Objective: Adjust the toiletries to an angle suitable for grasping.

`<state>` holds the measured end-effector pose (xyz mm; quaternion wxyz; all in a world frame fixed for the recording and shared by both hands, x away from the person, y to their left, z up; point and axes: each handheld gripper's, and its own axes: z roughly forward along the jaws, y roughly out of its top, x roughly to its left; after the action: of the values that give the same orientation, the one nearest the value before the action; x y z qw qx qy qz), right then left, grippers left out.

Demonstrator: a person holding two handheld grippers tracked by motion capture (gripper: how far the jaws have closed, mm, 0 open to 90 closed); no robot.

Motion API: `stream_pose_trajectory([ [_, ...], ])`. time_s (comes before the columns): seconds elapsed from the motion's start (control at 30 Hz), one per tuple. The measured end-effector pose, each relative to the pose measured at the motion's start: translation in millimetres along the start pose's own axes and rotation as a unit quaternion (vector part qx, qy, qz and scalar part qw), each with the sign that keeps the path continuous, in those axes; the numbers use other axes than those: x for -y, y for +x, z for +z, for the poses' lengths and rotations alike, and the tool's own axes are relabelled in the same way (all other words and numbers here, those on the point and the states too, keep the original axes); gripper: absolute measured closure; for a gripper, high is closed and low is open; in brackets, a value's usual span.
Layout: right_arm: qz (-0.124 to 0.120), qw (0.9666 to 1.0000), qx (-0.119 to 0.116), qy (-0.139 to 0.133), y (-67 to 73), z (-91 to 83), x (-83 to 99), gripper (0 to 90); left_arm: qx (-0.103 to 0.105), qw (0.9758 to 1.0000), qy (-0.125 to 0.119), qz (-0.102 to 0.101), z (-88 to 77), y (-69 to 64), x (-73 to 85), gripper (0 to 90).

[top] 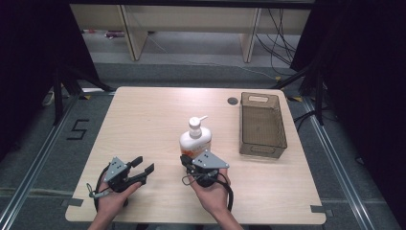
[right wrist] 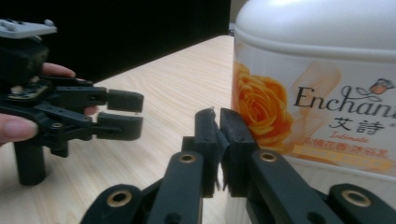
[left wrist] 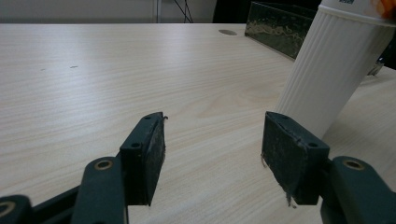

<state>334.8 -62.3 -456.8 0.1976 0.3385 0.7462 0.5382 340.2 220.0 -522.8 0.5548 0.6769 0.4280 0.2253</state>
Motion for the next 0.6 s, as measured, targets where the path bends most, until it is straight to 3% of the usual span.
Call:
stream_pose_trajectory([
  [0.03,-0.015,0.9999,0.004,-0.008,-1.1,-2.3,-0.9,84.3,-0.001,1.0000,0.000,-0.001,0.9,-0.6,-0.3,39.0],
  [0.07,-0.005,1.0000,-0.002,-0.005,0.8,-5.9,-1.8,82.9,-0.002,1.0000,0.000,0.000,1.3,-0.9,-0.3,39.1],
  [0.17,-0.024,0.9995,0.002,-0.021,0.5,-21.6,-11.6,77.3,-0.003,1.0000,-0.007,0.002,0.4,-1.5,0.2,39.1],
  [0.3,-0.022,0.9991,0.001,-0.035,-1.0,-33.3,-20.0,72.7,-0.005,0.9999,-0.012,-0.002,-0.6,-0.8,0.5,39.1],
  [0.43,-0.021,0.9986,0.020,-0.045,-7.8,-47.9,-25.4,68.4,-0.015,0.9997,-0.018,0.002,-1.7,-3.1,1.3,39.2],
  [0.47,-0.017,0.9977,0.027,-0.060,-12.1,-52.4,-25.5,66.0,-0.019,0.9996,-0.019,0.006,-1.8,-4.1,1.4,39.3],
  [0.6,-0.015,0.9970,0.044,-0.062,-16.3,-57.5,-23.7,60.1,-0.019,0.9994,-0.029,0.006,-2.8,-4.8,2.3,39.3],
])
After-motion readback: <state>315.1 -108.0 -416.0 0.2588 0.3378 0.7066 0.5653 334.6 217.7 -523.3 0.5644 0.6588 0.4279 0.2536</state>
